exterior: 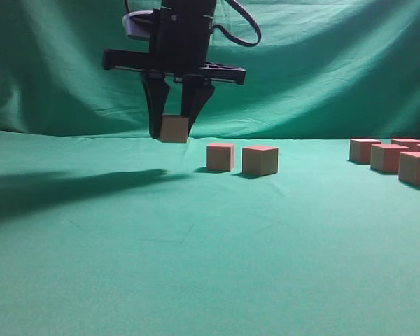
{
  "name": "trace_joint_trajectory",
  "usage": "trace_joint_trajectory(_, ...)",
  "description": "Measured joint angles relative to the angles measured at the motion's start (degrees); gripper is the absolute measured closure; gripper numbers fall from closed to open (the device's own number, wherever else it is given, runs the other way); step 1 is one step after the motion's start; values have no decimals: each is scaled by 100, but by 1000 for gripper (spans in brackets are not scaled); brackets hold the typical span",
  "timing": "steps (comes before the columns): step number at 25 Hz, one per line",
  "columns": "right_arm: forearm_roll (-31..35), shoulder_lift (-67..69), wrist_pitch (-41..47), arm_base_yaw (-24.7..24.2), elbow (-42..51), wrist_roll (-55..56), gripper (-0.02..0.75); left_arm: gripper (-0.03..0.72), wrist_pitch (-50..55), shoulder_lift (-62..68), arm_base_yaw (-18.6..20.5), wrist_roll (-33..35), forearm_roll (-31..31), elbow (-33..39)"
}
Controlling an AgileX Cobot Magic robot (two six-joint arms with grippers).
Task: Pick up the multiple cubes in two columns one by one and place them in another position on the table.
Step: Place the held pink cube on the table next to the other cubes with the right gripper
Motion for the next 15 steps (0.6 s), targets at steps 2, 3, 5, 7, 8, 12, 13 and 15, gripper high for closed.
trace_joint_trajectory(2, -10, 55, -64, 0, -4, 25, 454, 688, 0, 0, 0, 0, 0, 0)
trace_joint_trajectory(3, -13, 92, -63, 0, -13, 33, 454, 688, 0, 0, 0, 0, 0, 0)
trace_joint_trajectory(5, -23, 158, -63, 0, -13, 53, 454, 688, 0, 0, 0, 0, 0, 0)
trace_joint_trajectory(7, -37, 261, -63, 0, -13, 101, 454, 688, 0, 0, 0, 0, 0, 0)
trace_joint_trajectory(8, -49, 294, -63, 0, -13, 116, 454, 688, 0, 0, 0, 0, 0, 0)
trace_joint_trajectory(12, -112, 388, -63, 0, -13, 118, 454, 688, 0, 0, 0, 0, 0, 0)
trace_joint_trajectory(13, -134, 388, -74, 0, -17, 118, 454, 688, 0, 0, 0, 0, 0, 0)
trace_joint_trajectory(15, -225, 388, -74, 0, -27, 118, 454, 688, 0, 0, 0, 0, 0, 0)
